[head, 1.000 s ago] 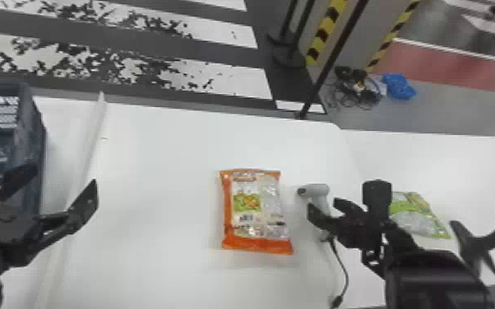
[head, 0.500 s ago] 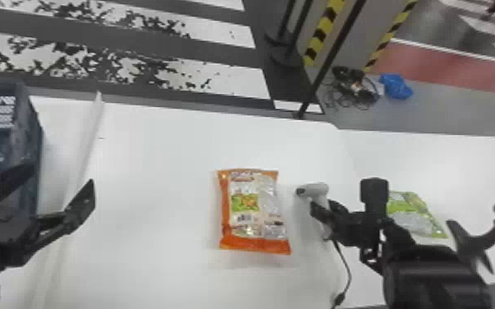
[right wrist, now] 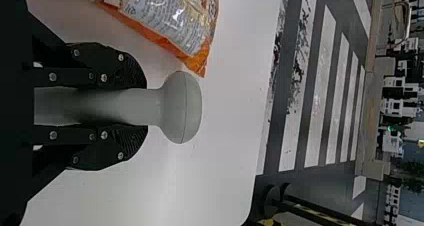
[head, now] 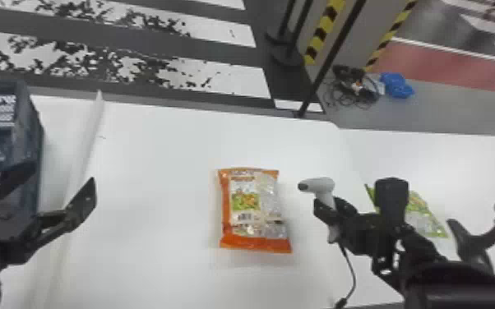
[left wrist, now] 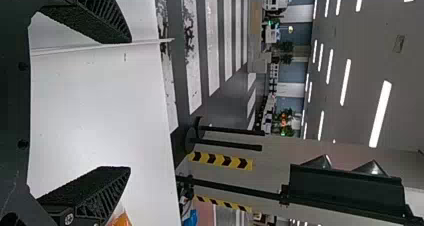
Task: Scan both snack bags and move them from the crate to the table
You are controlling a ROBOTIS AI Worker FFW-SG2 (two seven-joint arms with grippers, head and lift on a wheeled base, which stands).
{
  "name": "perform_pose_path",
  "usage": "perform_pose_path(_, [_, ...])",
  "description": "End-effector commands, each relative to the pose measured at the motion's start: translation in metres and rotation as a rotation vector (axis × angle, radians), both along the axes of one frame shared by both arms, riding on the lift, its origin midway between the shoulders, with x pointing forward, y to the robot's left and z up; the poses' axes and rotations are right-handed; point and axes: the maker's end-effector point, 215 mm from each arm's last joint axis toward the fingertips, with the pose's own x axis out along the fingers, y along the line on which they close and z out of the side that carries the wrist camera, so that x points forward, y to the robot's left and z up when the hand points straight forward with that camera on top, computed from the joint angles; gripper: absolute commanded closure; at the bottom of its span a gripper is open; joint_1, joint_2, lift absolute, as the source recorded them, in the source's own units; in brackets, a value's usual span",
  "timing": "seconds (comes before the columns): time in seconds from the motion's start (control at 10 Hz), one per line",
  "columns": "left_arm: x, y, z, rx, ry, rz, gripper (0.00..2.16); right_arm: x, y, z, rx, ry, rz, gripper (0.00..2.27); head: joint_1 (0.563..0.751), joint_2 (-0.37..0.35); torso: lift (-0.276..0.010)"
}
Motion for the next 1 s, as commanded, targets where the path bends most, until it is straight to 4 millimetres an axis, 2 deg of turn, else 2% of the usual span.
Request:
perform_pose_path(0.0, [-0.002,0.003,-0.001,-0.002,0.003,0.009,0.09,-0.017,0.029,0.017,0.024,0.025,0.03,2.26,0.695,-0.278,-0.088])
perform_pose_path(0.2, [-0.004,0.007,-0.001,-0.004,-0.002,0.019,0.09,-0.043,0.068,0.013,0.046,0.12,0.07,2.25,0.695,-0.23,-0.088])
perform_pose_path(0.5, [-0.006,0.014,-0.001,-0.007,-0.008,0.034,0.09,-0.051,0.123,0.009,0.042,0.149,0.163,2.26,0.695,-0.133,-0.088])
perform_pose_path(0.7, [-0.007,0.017,-0.001,-0.007,-0.011,0.04,0.09,-0.056,0.147,0.004,0.038,0.167,0.202,2.25,0.695,-0.091,-0.088])
perform_pose_path(0.9, [-0.007,0.017,-0.002,-0.008,-0.011,0.042,0.09,-0.056,0.157,0.002,0.023,0.172,0.218,2.26,0.695,-0.052,-0.088])
